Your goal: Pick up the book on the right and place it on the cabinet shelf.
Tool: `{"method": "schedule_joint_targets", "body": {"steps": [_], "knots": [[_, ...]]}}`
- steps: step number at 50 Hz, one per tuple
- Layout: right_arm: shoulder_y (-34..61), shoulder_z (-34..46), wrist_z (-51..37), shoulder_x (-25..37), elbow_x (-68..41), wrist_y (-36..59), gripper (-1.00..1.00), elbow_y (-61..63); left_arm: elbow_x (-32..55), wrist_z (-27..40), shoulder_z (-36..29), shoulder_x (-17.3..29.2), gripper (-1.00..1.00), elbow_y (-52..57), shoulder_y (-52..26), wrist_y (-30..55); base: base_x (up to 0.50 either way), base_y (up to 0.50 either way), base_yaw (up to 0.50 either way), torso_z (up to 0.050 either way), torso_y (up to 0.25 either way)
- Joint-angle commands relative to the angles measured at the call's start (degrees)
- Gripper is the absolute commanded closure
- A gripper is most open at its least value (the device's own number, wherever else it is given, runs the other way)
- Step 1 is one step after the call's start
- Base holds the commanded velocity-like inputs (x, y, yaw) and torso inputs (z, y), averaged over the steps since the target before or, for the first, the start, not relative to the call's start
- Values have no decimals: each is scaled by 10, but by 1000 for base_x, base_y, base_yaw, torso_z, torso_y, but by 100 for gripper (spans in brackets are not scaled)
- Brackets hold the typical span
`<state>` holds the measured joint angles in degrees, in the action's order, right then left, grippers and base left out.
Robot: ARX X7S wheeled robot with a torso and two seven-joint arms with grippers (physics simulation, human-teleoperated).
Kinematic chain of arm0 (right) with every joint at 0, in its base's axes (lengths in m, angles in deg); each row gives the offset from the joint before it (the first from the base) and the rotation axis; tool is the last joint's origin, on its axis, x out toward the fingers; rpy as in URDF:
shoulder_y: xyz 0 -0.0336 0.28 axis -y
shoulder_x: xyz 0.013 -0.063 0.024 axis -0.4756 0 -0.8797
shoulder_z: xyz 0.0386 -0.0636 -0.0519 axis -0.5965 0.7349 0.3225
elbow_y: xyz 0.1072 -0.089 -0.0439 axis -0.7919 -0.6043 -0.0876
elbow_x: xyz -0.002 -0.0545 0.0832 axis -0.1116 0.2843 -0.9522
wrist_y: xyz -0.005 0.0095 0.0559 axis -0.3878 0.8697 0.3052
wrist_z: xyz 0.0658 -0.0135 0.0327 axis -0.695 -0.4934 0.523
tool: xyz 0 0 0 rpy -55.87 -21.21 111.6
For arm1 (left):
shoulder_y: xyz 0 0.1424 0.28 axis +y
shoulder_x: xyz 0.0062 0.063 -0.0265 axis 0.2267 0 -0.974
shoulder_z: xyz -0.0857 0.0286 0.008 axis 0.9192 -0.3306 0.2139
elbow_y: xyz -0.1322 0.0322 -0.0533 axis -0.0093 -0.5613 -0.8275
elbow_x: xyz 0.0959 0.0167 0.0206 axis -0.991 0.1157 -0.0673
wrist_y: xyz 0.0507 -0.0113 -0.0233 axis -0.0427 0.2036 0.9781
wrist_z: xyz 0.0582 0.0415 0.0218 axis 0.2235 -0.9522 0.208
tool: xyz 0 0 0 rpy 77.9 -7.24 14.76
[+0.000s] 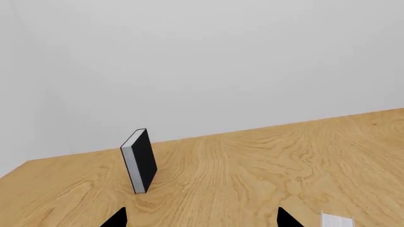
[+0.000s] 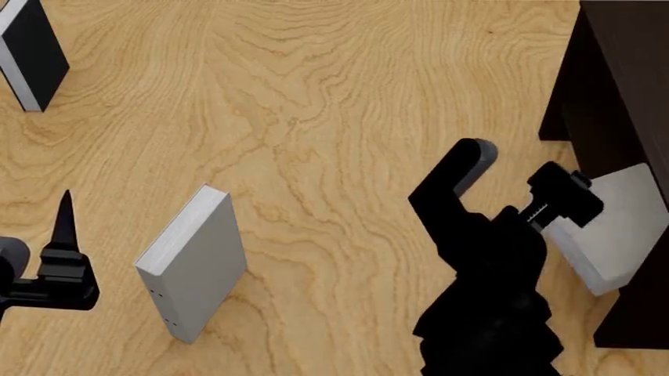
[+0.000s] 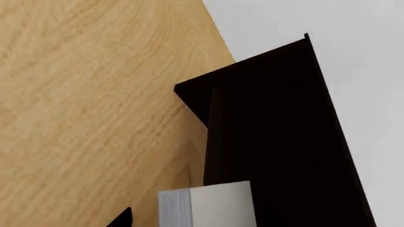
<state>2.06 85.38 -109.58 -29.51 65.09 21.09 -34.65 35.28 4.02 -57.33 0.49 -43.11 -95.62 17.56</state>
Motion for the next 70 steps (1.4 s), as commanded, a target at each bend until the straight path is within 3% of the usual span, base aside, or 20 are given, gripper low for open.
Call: {"method": "schedule_joint_targets", "body": {"steps": [1, 21, 48, 70], "knots": [[0, 7, 4, 5, -4, 34, -100, 80, 3, 1, 0, 1, -100, 0, 0, -1, 0, 0, 0, 0, 0], [-26, -68, 32, 18, -78, 47, -100, 167, 4, 5, -4, 3, -100, -2, 3, -6, 0, 0, 0, 0, 0], [-58, -179, 56, 42, -147, -32, -100, 161, 6, 9, -7, 6, -100, 0, 3, -6, 0, 0, 0, 0, 0], [-63, -198, 83, 34, -172, -59, -100, 142, 8, 12, -13, 7, -100, -4, -1, -6, 0, 0, 0, 0, 0]]}}
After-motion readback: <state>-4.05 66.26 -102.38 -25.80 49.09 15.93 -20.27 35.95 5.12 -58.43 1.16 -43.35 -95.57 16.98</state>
